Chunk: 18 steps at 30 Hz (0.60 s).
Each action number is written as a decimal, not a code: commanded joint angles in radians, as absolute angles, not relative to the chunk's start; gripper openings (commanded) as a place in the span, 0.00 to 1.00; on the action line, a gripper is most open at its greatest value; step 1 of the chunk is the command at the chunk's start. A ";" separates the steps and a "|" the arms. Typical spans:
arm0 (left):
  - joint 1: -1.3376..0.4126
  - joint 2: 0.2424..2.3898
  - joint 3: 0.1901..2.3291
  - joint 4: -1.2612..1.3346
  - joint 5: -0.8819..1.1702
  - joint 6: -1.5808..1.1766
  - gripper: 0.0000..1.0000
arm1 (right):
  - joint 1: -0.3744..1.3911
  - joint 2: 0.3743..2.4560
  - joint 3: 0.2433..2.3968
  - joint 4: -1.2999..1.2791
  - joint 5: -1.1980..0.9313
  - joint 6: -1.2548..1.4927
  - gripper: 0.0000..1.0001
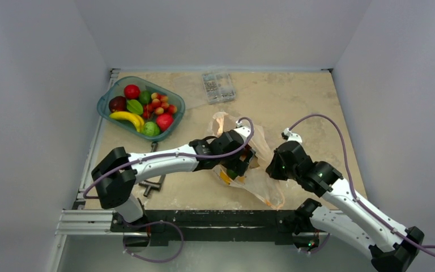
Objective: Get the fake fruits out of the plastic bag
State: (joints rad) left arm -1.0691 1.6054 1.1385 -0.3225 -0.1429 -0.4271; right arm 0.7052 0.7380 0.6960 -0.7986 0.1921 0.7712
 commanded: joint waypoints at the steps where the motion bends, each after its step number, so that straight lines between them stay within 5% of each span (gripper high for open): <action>1: -1.080 1.647 1.142 -0.316 -0.175 -0.440 0.97 | 0.709 0.731 0.692 -0.784 0.214 0.783 0.00; 7: -1.081 1.717 1.172 -0.349 -0.236 -0.441 0.80 | 0.709 0.726 0.692 -0.784 0.213 0.782 0.00; 18: -1.081 1.845 1.216 -0.341 -0.224 -0.435 0.78 | 0.709 0.730 0.690 -0.778 0.201 0.778 0.00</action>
State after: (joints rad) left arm -1.0760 1.8294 1.1519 -0.3546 -0.2207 -0.4343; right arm 0.7052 0.7383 0.6952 -0.7975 0.1913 0.7708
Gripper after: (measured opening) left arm 0.819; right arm 0.004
